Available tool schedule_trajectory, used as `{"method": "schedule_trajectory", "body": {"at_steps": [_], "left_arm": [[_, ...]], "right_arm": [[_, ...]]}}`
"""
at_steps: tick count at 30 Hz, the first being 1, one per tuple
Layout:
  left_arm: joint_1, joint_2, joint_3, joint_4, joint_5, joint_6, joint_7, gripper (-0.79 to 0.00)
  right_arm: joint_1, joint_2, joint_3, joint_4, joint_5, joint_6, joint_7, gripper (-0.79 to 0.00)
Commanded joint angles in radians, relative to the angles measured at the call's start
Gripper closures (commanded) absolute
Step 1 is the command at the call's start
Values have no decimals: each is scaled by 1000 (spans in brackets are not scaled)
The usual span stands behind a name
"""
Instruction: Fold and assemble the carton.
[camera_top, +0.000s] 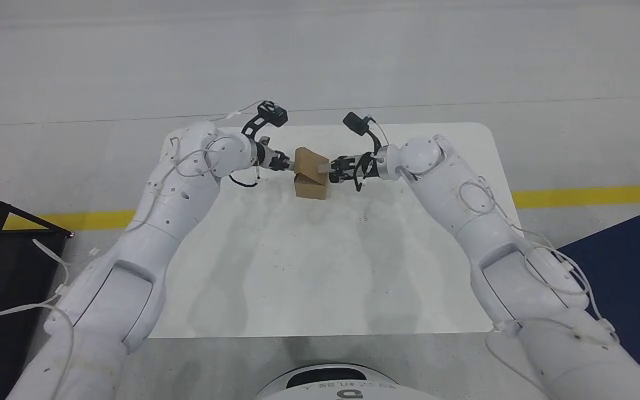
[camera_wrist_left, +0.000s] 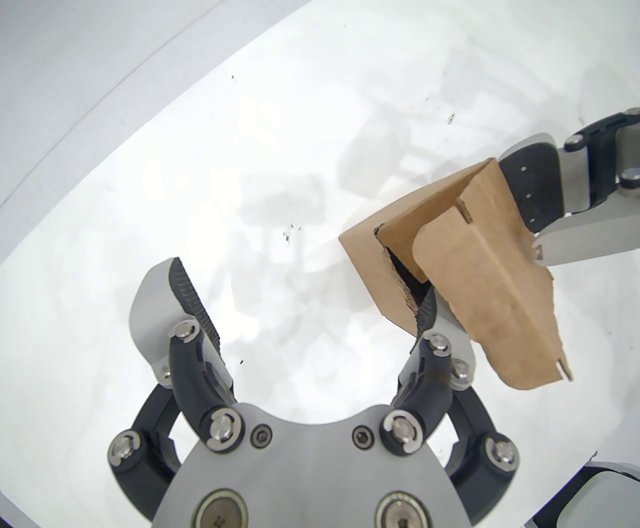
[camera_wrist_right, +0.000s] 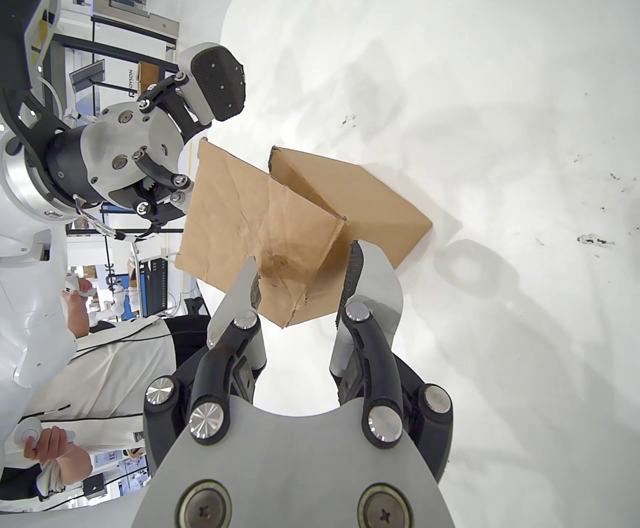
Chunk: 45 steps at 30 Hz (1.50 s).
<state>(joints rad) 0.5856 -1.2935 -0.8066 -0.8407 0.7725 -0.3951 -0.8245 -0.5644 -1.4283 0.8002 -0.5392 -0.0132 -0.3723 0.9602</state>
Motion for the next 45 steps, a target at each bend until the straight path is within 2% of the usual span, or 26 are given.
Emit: {"method": "schedule_trajectory", "body": {"at_steps": [1,8,16,20,34,45], "left_arm": [[0,0,-1,3,-1,-1,-3,-785],[17,22,-49,-7,23,47,-19,-785],[78,52,-106,-146,43,62,-27,-785],[85,49,-96,-160,38,58,-44,-785],[56,28,-63,-88,24,30,-27,-785],[50,19,-51,-60,16,19,-32,-785]], "right_arm": [[0,-1,0,1,-3,1,1,-348],[0,-3,5,6,-4,-1,-2,-357],[-1,-7,3,-3,-12,3,2,-360],[-2,-9,3,-2,-14,5,2,-360],[-10,-8,12,-3,-27,2,5,-357],[-7,-12,2,-11,-61,16,6,-308]]}}
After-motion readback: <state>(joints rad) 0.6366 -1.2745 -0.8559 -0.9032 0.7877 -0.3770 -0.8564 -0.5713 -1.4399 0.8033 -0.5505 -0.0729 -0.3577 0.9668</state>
